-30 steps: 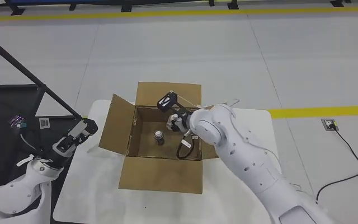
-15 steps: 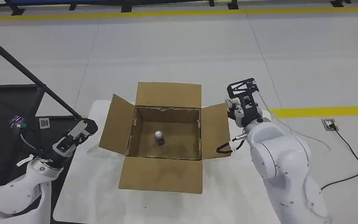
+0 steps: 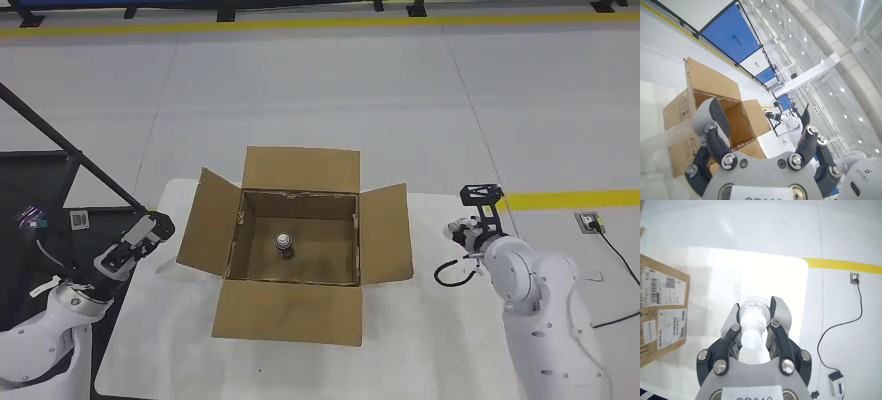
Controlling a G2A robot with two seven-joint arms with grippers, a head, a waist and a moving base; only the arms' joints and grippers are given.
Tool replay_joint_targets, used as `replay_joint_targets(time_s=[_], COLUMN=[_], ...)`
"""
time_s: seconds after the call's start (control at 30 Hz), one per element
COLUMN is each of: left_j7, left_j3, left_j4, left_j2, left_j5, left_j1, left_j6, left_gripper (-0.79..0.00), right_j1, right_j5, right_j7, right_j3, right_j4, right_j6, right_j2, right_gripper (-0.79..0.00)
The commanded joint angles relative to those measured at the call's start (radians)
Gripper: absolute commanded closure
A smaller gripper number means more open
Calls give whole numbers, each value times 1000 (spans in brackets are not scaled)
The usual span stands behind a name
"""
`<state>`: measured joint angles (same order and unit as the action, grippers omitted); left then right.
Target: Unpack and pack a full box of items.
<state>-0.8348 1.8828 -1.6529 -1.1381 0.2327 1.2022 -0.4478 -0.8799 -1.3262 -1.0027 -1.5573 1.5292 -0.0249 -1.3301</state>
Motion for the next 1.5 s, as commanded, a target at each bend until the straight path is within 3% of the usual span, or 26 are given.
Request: replay_joint_targets(time_s=[0.0, 0.2, 0.3, 0.37, 0.43, 0.6, 1.3, 1.47], left_j7=[0, 0, 0, 0, 0, 0, 0, 0], left_j3=[0, 0, 0, 0, 0, 0, 0, 0], left_j4=[0, 0, 0, 0, 0, 0, 0, 0], left_j2=[0, 0, 0, 0, 0, 0, 0, 0], left_j5=[0, 0, 0, 0, 0, 0, 0, 0], left_j1=[0, 0, 0, 0, 0, 0, 0, 0], left_j6=[0, 0, 0, 0, 0, 0, 0, 0], left_gripper=[-785, -785, -785, -785, -785, -785, -785, -785], right_j1=[10, 38, 50, 57, 63, 73, 76, 81], right_j5=[7, 9, 18, 24, 36, 52, 81, 111], right_j7=[14, 34, 23, 16, 8, 5, 1, 73], right_j3=[-6, -2, 3, 6, 10, 16, 68, 79], right_j4=[-52, -153, -179, -191, -205, -240, -197, -151], right_j6=[-6, -37, -45, -50, -58, -69, -40, -35], right_j2=[2, 9, 11, 12, 13, 17, 26, 25], right_gripper=[0, -12, -296, -388, -591, -776, -785, -785])
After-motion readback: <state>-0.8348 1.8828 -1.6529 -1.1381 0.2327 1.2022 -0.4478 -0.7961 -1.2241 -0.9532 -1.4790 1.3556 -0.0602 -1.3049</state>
